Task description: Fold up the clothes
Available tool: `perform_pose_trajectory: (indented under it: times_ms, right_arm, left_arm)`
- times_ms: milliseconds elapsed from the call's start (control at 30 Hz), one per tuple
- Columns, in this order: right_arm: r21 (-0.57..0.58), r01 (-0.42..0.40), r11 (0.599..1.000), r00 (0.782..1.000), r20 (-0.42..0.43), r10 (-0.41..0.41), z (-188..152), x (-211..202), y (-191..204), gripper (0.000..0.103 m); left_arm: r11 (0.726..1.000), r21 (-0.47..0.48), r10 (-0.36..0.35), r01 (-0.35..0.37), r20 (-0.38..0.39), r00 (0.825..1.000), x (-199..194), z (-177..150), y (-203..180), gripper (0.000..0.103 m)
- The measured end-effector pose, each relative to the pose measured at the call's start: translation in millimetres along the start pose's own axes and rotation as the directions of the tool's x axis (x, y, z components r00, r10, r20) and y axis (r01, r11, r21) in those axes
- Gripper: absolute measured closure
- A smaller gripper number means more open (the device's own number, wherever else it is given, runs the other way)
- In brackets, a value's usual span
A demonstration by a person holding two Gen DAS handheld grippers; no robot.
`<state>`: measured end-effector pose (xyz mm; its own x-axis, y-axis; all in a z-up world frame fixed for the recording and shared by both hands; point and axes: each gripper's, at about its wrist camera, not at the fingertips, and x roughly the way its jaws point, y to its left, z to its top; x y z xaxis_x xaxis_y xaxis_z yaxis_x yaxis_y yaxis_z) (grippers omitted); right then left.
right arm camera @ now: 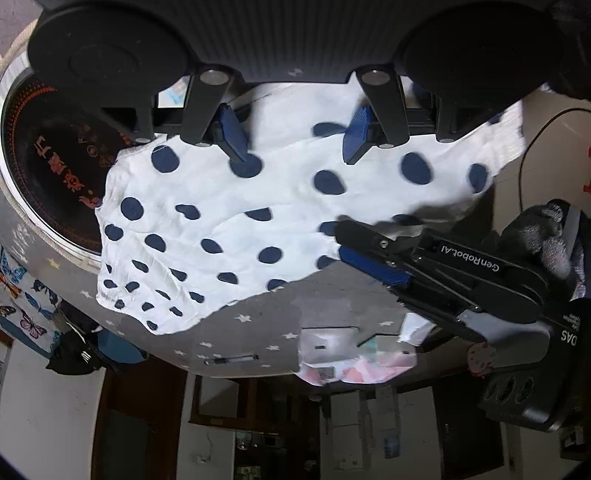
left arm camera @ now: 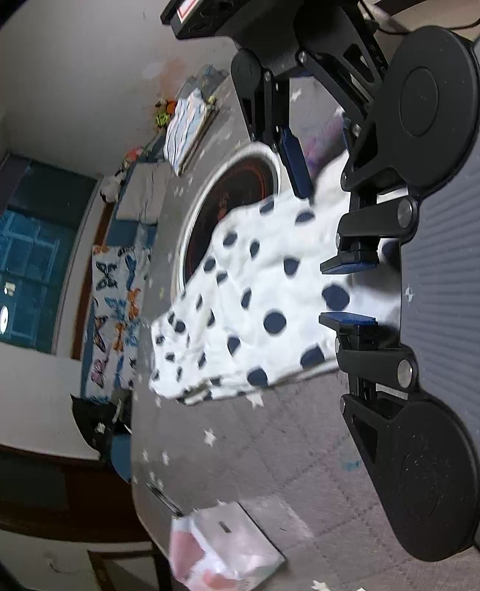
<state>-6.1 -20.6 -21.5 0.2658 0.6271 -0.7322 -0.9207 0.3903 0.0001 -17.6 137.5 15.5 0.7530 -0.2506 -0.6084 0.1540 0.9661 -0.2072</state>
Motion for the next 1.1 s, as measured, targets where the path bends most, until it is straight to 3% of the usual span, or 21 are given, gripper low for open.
perform_pose_trajectory:
  times_ms: [200, 300, 367, 567, 767, 867, 933, 1100]
  right_arm:
    - [-0.026, -0.007, 1.000, 1.000, -0.023, 0.007, -13.3, -5.8, 10.8, 0.043]
    - [-0.034, -0.004, 0.999, 1.000, -0.008, 0.004, -14.4, -16.1, 15.0, 0.043]
    - [-0.043, -0.006, 0.999, 1.000, 0.006, 0.007, -13.6, -24.5, 18.7, 0.042]
    - [-0.094, -0.035, 0.995, 0.999, 0.020, 0.037, -14.3, -42.2, 38.1, 0.038]
    - [-0.129, -0.054, 0.990, 0.998, 0.032, 0.058, -15.9, -55.1, 55.1, 0.034]
    - [-0.149, -0.068, 0.987, 0.996, 0.039, 0.074, -17.6, -60.0, 65.4, 0.032]
    - [-0.158, -0.074, 0.985, 0.996, 0.043, 0.081, -19.4, -61.5, 71.6, 0.031]
    - [-0.168, -0.098, 0.981, 0.993, 0.040, 0.106, -24.0, -58.0, 85.0, 0.030]
  left_arm:
    - [0.997, -0.072, 0.009, -0.010, -0.008, 1.000, -24.4, -9.3, 1.2, 0.073]
    - [0.993, -0.114, 0.025, -0.026, -0.014, 1.000, -41.5, -20.2, 0.6, 0.058]
    - [0.988, -0.147, 0.033, -0.035, -0.017, 0.999, -52.9, -27.6, 0.3, 0.055]
    - [0.945, -0.326, 0.017, -0.032, -0.049, 0.999, -73.1, -54.4, 2.6, 0.053]
    - [0.903, -0.427, -0.068, 0.038, -0.056, 0.996, -73.6, -71.9, -2.8, 0.050]
    - [0.893, -0.446, -0.091, 0.054, -0.062, 0.994, -70.9, -76.0, -6.8, 0.052]
    - [0.887, -0.458, -0.095, 0.056, -0.063, 0.993, -71.0, -77.3, -7.9, 0.066]
    - [0.868, -0.493, -0.105, 0.064, -0.055, 0.993, -77.5, -75.8, -6.2, 0.082]
